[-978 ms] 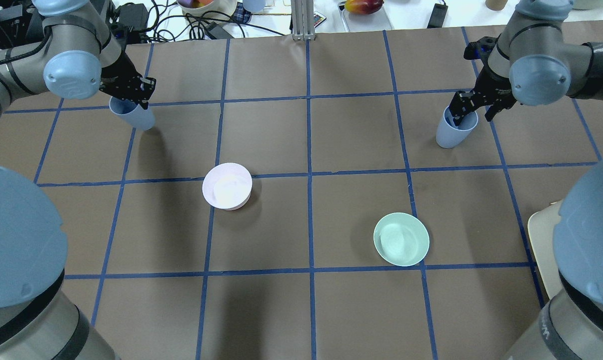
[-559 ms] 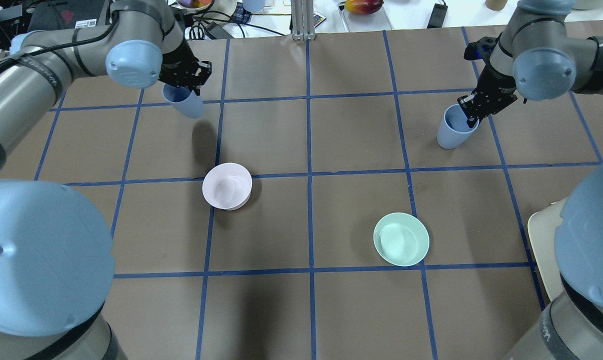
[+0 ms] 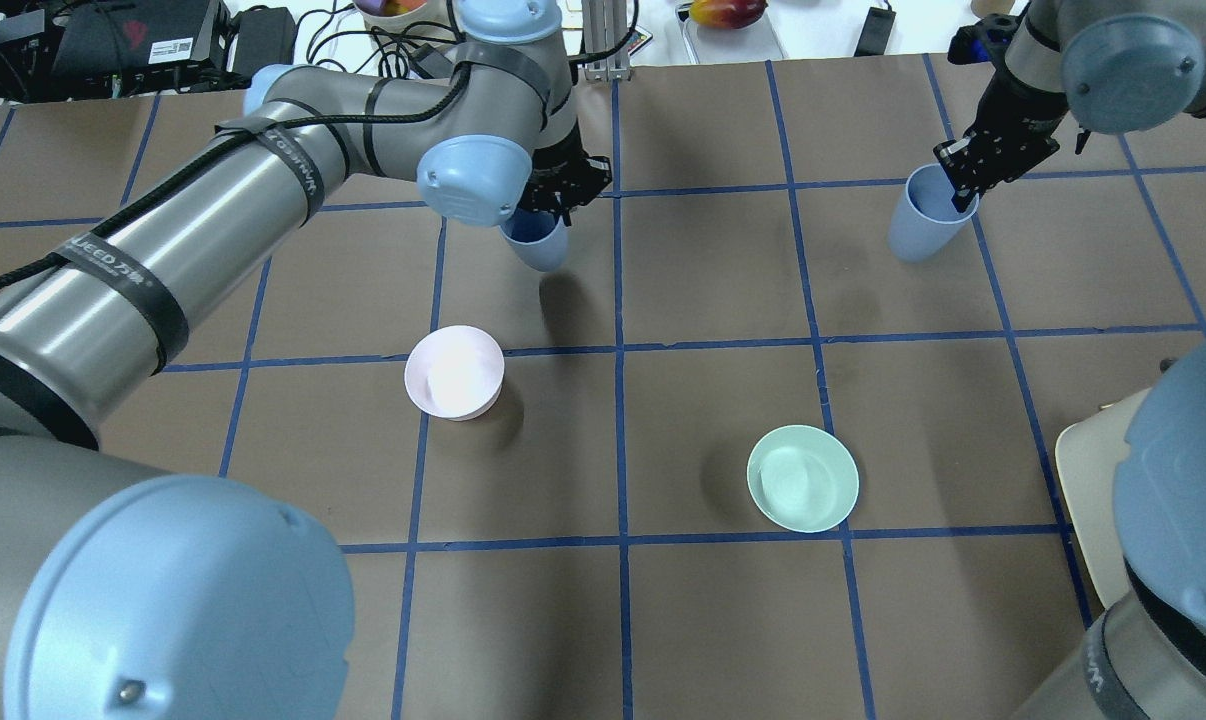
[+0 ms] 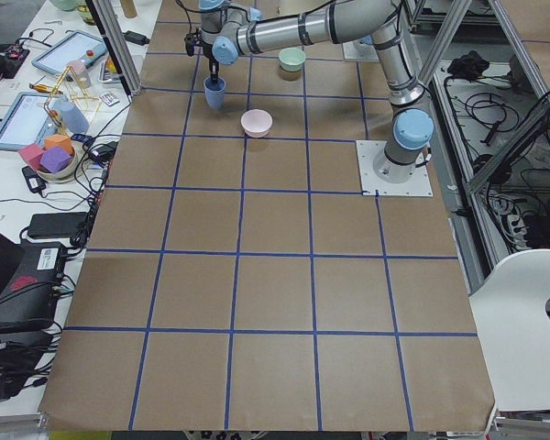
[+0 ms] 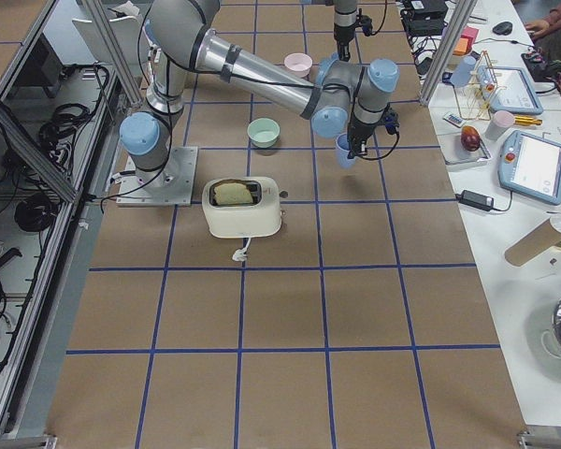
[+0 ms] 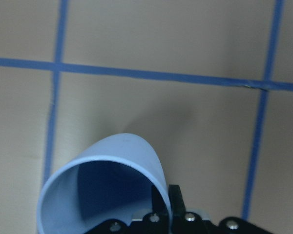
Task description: Stack blue cups with both arms
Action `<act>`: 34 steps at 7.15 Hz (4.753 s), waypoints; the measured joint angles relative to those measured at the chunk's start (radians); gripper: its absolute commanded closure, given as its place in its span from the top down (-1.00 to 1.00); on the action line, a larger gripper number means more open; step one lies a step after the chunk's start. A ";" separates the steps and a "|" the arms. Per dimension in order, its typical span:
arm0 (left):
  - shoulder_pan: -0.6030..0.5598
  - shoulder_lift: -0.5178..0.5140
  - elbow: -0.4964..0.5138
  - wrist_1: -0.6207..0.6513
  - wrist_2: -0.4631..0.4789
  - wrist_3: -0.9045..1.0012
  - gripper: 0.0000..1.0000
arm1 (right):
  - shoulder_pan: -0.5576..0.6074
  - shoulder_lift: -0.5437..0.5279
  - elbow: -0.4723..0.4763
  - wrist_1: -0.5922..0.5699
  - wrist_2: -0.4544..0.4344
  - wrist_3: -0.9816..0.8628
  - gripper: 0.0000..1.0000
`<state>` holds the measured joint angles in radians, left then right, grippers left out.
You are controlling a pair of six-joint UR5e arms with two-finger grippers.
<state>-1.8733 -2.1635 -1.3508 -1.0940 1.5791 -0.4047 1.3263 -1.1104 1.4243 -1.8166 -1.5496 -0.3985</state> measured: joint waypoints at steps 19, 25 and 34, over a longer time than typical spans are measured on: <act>-0.109 -0.098 0.094 -0.045 0.023 -0.093 -1.00 | 0.004 -0.004 -0.018 0.045 0.069 0.052 -1.00; -0.102 -0.083 0.101 -0.075 -0.002 -0.098 1.00 | 0.007 -0.005 -0.018 0.046 0.069 0.082 -1.00; 0.136 0.363 0.021 -0.356 0.002 0.288 1.00 | 0.382 -0.043 -0.134 0.144 0.193 0.797 -1.00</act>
<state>-1.7373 -1.8007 -1.3302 -1.4497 1.5807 -0.1168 1.7084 -1.1539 1.2904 -1.6730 -1.3570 0.3985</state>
